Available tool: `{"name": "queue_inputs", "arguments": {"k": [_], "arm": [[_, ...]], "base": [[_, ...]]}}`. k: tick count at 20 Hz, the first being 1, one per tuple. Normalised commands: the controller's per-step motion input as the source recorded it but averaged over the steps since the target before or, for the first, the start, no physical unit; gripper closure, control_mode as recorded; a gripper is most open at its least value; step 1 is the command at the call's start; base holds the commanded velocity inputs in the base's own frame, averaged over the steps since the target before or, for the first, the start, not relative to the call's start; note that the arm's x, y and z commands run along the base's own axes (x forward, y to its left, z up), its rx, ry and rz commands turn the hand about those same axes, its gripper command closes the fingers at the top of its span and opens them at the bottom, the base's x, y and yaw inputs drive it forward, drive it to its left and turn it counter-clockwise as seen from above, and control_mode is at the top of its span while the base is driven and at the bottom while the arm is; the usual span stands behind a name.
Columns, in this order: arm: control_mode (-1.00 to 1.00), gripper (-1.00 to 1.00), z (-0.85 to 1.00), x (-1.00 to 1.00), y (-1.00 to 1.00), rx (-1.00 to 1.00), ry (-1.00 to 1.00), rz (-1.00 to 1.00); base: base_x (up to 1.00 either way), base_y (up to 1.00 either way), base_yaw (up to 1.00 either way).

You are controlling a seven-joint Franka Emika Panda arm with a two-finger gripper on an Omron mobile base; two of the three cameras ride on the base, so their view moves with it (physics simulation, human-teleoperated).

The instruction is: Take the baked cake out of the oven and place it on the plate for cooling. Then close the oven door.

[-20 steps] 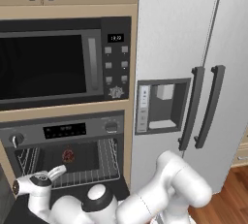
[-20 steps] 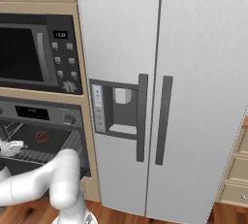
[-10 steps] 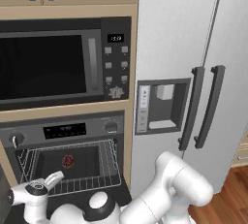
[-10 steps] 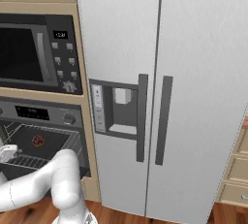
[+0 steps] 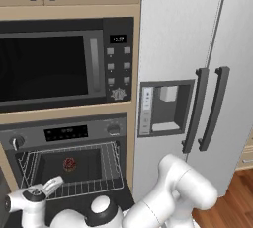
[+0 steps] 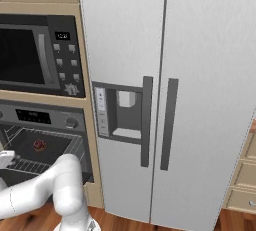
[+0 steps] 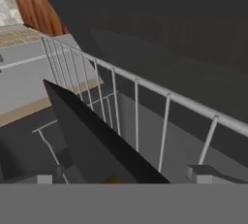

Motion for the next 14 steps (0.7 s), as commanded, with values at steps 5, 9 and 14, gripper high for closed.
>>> {"name": "queue_inputs", "arguments": {"k": [5,9,14], "arm": [[-1.00,-1.00,0.19,-0.35,-0.08,0.13,-0.02,-0.13],[-1.00,-1.00,0.32,-0.32,-0.21,0.18,0.00,-0.08],[-1.00,-1.00,0.40,-0.11,-0.36,0.15,-0.04,0.00]], "base": [[0.00,0.00,0.00],[0.00,0.00,0.00],[0.00,0.00,0.00]]}}
